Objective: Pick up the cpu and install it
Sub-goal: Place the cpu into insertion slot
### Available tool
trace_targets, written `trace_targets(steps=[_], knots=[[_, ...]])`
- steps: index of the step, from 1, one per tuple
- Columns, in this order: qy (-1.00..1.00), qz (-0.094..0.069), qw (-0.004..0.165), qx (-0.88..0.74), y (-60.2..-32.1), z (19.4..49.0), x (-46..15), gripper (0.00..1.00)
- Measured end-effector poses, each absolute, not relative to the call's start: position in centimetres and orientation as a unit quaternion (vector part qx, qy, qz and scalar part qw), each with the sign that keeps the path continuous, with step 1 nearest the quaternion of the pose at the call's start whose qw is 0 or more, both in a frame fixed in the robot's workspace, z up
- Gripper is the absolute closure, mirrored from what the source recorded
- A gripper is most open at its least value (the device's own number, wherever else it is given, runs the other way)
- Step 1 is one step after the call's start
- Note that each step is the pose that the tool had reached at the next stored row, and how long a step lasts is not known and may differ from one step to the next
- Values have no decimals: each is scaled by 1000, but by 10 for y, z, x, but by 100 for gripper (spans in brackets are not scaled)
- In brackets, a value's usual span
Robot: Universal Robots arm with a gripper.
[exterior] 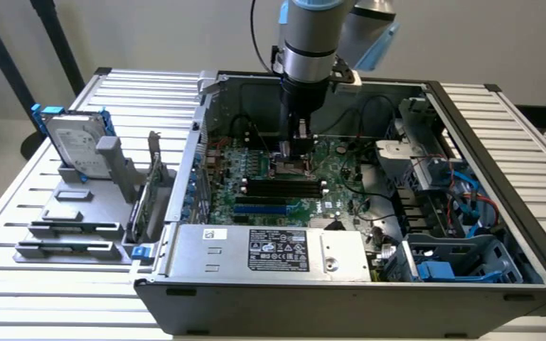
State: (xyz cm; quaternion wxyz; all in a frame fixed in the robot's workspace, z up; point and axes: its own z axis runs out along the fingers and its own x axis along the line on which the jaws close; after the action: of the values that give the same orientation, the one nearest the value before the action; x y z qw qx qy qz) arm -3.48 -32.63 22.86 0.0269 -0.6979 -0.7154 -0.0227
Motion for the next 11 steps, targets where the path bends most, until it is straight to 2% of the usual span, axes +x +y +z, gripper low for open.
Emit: trace_targets(steps=[11], knots=[[-708,-24,26,-705,-334,224,-43,45]])
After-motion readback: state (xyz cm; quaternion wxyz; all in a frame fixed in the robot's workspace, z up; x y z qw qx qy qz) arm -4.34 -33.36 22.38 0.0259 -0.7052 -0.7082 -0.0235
